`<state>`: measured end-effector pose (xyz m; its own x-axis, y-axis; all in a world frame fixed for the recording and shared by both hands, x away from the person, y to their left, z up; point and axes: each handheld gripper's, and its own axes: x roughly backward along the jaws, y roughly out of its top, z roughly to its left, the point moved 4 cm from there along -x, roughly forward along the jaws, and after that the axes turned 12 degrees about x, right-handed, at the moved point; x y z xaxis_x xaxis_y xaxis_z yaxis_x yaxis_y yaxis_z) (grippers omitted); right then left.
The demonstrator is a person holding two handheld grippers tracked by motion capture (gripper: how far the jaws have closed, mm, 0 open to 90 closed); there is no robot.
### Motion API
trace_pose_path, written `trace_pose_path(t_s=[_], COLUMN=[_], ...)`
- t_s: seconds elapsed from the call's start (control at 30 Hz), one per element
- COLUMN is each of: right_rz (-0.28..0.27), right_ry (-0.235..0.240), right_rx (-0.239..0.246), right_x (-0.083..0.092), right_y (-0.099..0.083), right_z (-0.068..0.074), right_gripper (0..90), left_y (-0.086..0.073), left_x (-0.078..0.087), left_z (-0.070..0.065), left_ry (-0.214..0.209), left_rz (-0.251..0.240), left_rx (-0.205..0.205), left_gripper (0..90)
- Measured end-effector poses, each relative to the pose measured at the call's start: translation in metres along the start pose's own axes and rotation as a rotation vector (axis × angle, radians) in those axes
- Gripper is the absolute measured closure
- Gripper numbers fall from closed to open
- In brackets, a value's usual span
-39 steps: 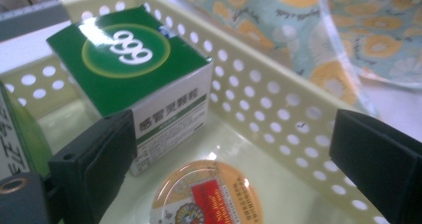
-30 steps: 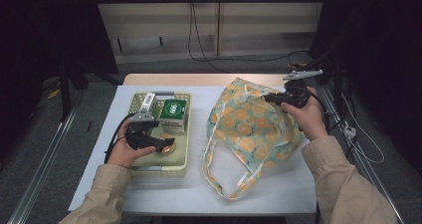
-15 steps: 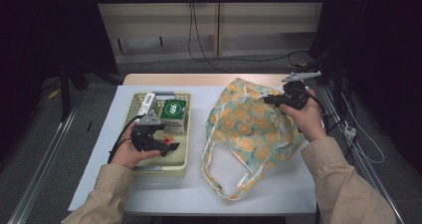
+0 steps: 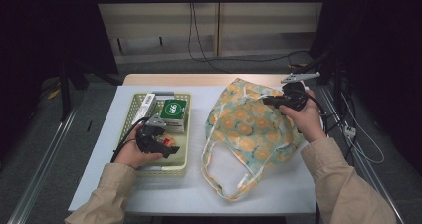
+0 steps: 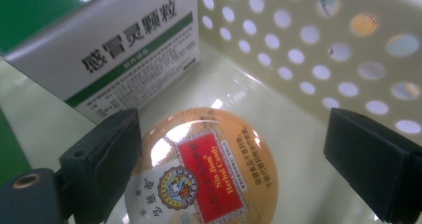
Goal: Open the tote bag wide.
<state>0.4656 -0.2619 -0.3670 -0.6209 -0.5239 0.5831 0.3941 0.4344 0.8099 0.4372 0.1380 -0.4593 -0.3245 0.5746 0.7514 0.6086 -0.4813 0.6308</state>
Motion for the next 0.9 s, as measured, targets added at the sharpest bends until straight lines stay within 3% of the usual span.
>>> trace_pose_path(t_s=[0.13, 0.2, 0.27, 0.43, 0.5, 0.6, 0.63, 0.67, 0.73, 0.77, 0.83, 0.9], right_rz=[-0.002, -0.005, -0.005, -0.006, -0.007, -0.007, -0.008, -0.008, -0.009, -0.010, -0.010, -0.009], right_ry=[0.000, 0.001, 0.001, 0.001, 0.003, 0.006, 0.005, 0.005, 0.005, 0.004, 0.003, 0.003], right_rx=[0.000, -0.001, 0.000, -0.001, -0.002, 0.002, 0.001, 0.001, 0.003, 0.005, 0.007, 0.008], right_x=[0.000, 0.000, 0.000, 0.000, 0.000, 0.000, 0.000, 0.000, 0.000, 0.000, 0.001, 0.001], right_y=[0.000, 0.000, 0.000, 0.001, 0.000, 0.000, 0.000, 0.000, 0.001, 0.001, 0.001, 0.001], right_z=[0.000, -0.001, 0.000, 0.000, 0.000, 0.000, 0.000, 0.000, 0.001, 0.001, 0.002, 0.002], right_gripper=[90.0, 90.0, 90.0, 90.0, 90.0, 90.0, 90.0, 90.0, 90.0, 90.0, 90.0, 90.0], left_y=[-0.001, -0.001, 0.001, 0.000, 0.000, -0.002, -0.003, -0.003, -0.005, -0.006, -0.008, -0.009], left_x=[-0.001, -0.001, 0.000, -0.001, -0.001, -0.004, -0.004, -0.005, -0.006, -0.006, -0.008, -0.009], left_z=[0.000, 0.001, 0.001, 0.006, 0.006, 0.004, 0.005, 0.005, 0.007, 0.007, 0.006, 0.006], left_ry=[0.002, 0.035, 0.034, 0.067, 0.075, 0.073, 0.096, 0.074, 0.087, 0.069, 0.081, 0.073], left_rz=[0.003, 0.004, -0.009, -0.003, 0.002, 0.029, 0.035, 0.042, 0.054, 0.069, 0.097, 0.116], left_rx=[-0.014, -0.020, -0.025, 0.011, -0.002, -0.011, -0.009, 0.003, 0.017, 0.015, 0.001, 0.015], left_gripper=[8.5, 8.7, 9.1, 8.2, 8.3, 9.7, 9.4, 9.3, 9.4, 9.5, 9.4, 9.4])
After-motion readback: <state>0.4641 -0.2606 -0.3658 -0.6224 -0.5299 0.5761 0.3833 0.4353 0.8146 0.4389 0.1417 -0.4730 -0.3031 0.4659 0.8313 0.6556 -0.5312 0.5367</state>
